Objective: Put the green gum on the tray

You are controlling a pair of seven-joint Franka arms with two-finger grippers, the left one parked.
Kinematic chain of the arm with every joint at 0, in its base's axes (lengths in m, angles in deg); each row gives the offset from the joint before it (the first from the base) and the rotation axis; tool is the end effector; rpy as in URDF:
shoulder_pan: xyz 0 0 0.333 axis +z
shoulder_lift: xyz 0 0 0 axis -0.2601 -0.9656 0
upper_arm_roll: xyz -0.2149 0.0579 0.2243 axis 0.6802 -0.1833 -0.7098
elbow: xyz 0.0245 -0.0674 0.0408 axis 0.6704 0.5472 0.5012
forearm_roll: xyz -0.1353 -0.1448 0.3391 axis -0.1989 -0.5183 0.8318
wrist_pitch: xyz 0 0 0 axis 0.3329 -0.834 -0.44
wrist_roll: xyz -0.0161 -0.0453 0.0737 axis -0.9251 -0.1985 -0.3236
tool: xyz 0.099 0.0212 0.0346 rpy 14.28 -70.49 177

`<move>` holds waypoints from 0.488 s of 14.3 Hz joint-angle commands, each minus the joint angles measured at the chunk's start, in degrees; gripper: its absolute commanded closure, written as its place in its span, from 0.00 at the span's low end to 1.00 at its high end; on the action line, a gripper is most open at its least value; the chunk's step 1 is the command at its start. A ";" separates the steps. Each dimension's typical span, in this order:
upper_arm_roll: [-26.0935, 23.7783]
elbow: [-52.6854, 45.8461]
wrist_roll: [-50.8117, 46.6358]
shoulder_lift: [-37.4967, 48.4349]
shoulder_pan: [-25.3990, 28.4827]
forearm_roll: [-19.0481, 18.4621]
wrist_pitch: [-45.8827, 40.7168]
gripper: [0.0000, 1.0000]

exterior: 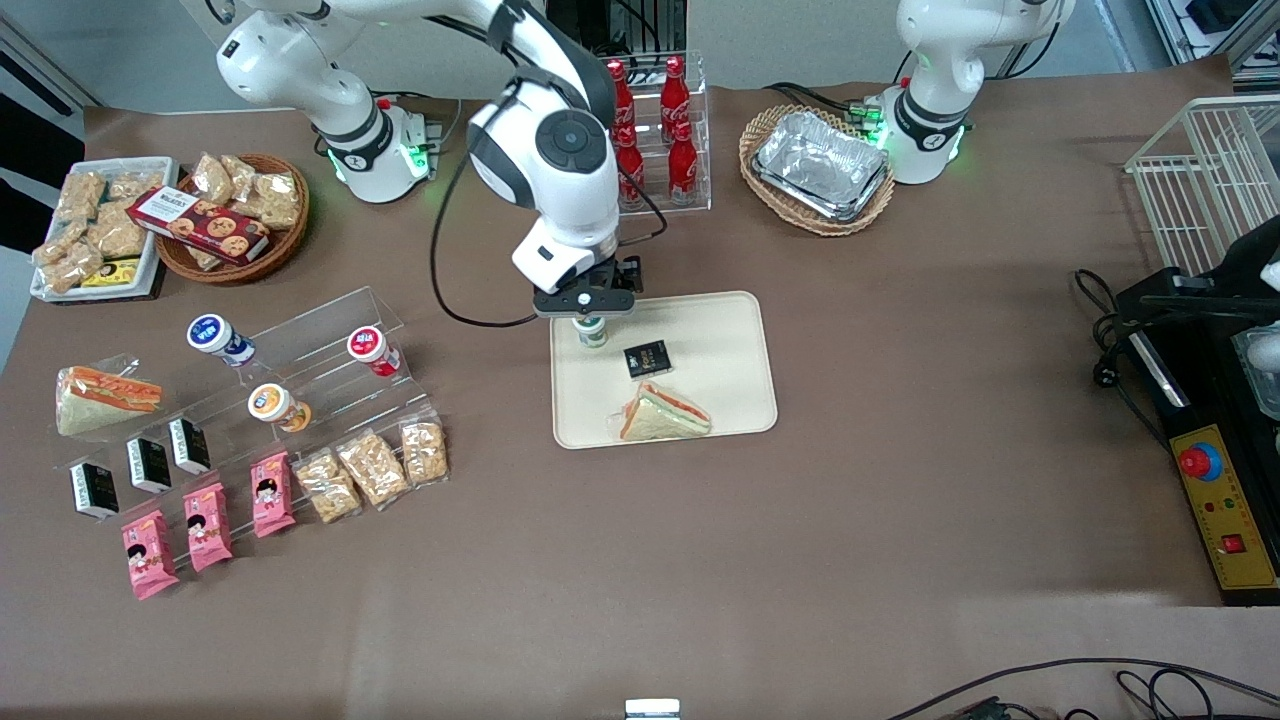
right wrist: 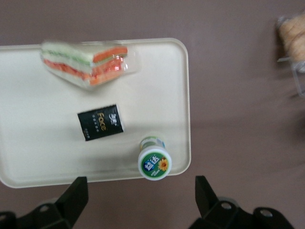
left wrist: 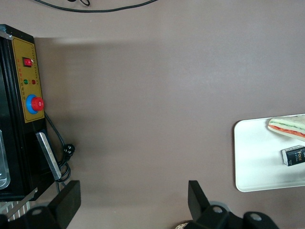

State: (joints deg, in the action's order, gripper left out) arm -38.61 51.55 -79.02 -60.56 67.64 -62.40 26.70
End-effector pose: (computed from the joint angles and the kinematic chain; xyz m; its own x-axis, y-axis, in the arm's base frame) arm 0.4322 0.4525 0.3959 0.9999 -0.0101 -0.0130 -0.0095 -0.9989 0.0462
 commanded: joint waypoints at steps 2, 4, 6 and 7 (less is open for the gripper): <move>-1.72 -13.13 9.54 0.04 -7.10 0.70 -14.59 0.00; -4.18 -14.56 15.61 2.23 -12.80 0.61 -17.42 0.00; -5.77 -14.56 17.31 4.87 -17.91 0.52 -17.60 0.00; -6.73 -14.21 17.48 5.66 -20.80 0.17 -17.95 0.00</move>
State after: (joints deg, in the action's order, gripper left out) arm -42.07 37.79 -63.97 -57.60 53.98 -62.40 10.99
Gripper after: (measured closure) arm 0.000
